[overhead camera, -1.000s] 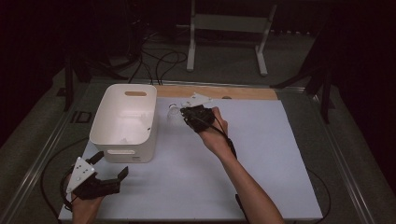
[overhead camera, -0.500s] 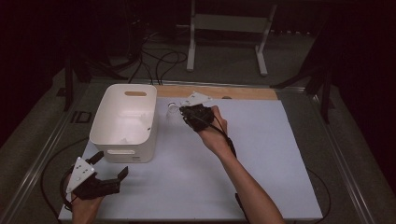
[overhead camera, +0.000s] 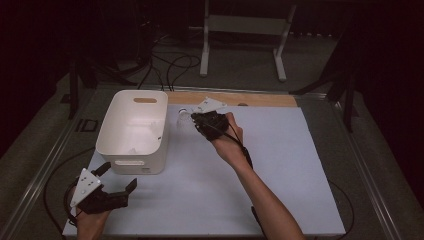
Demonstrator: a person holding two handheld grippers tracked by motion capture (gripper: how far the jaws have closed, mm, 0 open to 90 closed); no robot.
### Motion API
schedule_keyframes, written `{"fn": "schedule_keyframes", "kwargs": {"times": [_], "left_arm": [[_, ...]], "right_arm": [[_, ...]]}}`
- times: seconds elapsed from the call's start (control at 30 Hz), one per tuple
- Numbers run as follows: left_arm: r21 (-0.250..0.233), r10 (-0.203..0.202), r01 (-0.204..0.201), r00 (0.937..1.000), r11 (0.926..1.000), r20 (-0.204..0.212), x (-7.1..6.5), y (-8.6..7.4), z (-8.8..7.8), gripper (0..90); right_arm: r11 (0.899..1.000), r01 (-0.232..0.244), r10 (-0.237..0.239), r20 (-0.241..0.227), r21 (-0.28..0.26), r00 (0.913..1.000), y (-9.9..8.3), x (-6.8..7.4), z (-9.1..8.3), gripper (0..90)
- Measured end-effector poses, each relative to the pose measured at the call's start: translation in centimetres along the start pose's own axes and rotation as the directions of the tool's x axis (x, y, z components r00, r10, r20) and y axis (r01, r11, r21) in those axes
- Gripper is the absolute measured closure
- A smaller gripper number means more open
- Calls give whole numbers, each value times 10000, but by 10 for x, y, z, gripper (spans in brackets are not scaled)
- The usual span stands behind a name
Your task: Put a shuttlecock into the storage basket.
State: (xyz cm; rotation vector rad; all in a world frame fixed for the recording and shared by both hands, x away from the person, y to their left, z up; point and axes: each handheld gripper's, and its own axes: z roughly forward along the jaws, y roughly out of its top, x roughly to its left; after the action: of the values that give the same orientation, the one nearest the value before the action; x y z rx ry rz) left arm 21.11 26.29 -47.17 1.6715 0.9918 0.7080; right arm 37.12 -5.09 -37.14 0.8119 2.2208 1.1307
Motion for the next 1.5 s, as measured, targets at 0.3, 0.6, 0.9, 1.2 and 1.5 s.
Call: {"fn": "schedule_keyframes", "kwargs": {"times": [0.3,0.6,0.9,1.2,1.5], "left_arm": [[-4,-4,4,10000,10000,-10,0,0,0,0],[-11,7,-7,10000,10000,2,0,0,0,0],[-17,-5,5,10000,10000,-10,0,0,0,0],[-11,-2,2,10000,10000,3,0,0,0,0],[-7,-19,19,10000,10000,5,0,0,0,0]], "right_arm": [[10000,52,-52,8,-16,10000,2,0,-2,900],[9999,57,-57,16,-103,10000,3,1,-3,900],[9999,61,-61,-43,-149,10000,6,4,-2,900],[9997,118,-120,-70,-229,9999,8,5,-2,900],[9995,145,-149,-109,-287,9998,11,7,-2,900]]}}
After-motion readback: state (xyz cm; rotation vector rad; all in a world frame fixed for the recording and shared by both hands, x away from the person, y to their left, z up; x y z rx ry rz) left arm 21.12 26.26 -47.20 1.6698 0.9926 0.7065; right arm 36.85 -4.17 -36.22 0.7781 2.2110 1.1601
